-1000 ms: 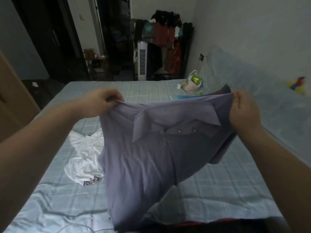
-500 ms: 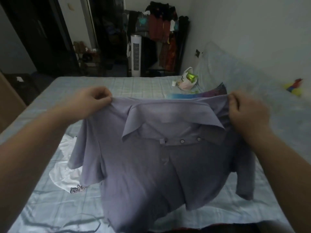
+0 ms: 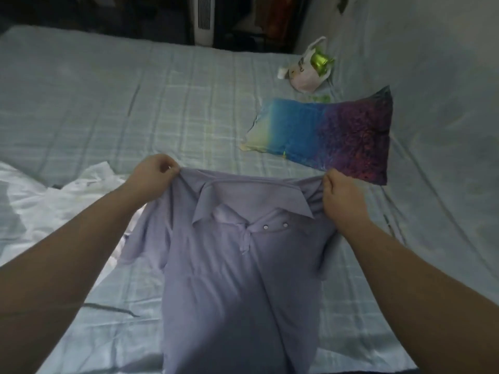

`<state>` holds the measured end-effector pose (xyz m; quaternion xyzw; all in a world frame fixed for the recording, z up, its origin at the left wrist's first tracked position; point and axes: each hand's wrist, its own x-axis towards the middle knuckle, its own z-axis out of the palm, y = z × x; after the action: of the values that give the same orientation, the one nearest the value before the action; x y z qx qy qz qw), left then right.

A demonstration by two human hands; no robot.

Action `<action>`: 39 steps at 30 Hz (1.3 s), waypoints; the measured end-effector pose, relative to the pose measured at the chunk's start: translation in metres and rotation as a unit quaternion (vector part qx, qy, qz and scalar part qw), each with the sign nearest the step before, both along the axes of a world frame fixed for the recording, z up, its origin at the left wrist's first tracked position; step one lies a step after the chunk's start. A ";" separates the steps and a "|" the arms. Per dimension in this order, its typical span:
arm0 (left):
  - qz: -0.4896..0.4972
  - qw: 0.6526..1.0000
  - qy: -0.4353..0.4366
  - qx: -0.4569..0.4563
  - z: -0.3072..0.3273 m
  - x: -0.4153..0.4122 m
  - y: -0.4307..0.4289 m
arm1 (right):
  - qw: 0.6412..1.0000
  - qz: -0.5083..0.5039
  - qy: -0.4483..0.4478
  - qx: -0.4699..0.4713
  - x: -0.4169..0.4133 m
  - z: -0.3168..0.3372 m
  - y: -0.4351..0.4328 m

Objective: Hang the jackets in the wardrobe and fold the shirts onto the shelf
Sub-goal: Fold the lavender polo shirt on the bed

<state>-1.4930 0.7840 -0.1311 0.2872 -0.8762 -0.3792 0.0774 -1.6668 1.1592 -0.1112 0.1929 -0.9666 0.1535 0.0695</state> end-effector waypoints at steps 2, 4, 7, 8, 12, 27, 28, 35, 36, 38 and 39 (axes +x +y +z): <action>-0.003 0.999 -0.046 0.023 -0.041 -0.031 -0.008 | 0.999 -0.001 -0.027 0.022 -0.032 -0.040 -0.009; 0.010 0.995 -0.085 0.048 -0.077 -0.061 -0.015 | 0.998 0.009 -0.034 0.045 -0.065 -0.083 -0.020; 0.032 0.991 -0.113 0.061 -0.132 -0.105 -0.021 | 0.995 0.009 -0.036 0.091 -0.111 -0.153 -0.041; 0.046 0.990 -0.115 0.065 -0.152 -0.118 -0.022 | 0.995 0.006 -0.041 0.094 -0.126 -0.177 -0.049; 0.132 0.978 -0.152 0.046 -0.248 -0.166 -0.029 | 0.995 0.002 -0.048 0.084 -0.177 -0.278 -0.083; 0.055 0.984 -0.016 -0.171 -0.348 -0.194 -0.029 | 0.989 0.124 0.035 -0.069 -0.204 -0.383 -0.090; -0.010 0.984 0.023 -0.177 -0.339 -0.191 -0.021 | 0.983 0.162 0.043 -0.078 -0.197 -0.376 -0.093; -0.289 0.899 -0.150 -0.294 -0.361 -0.174 0.045 | 0.923 0.373 0.003 0.091 -0.134 -0.392 -0.112; -0.295 0.893 -0.156 -0.302 -0.368 -0.168 0.043 | 0.922 0.372 0.007 0.111 -0.134 -0.400 -0.109; -0.314 0.884 -0.150 -0.313 -0.382 -0.159 0.033 | 0.919 0.375 0.018 0.122 -0.138 -0.413 -0.102; -0.327 0.879 -0.150 -0.313 -0.388 -0.156 0.027 | 0.917 0.380 0.023 0.119 -0.140 -0.418 -0.100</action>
<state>-1.6490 0.8113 -0.5190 -0.0015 -0.9944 -0.0412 -0.0973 -1.8068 1.0596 -0.5295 0.5558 -0.8299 0.0480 0.0044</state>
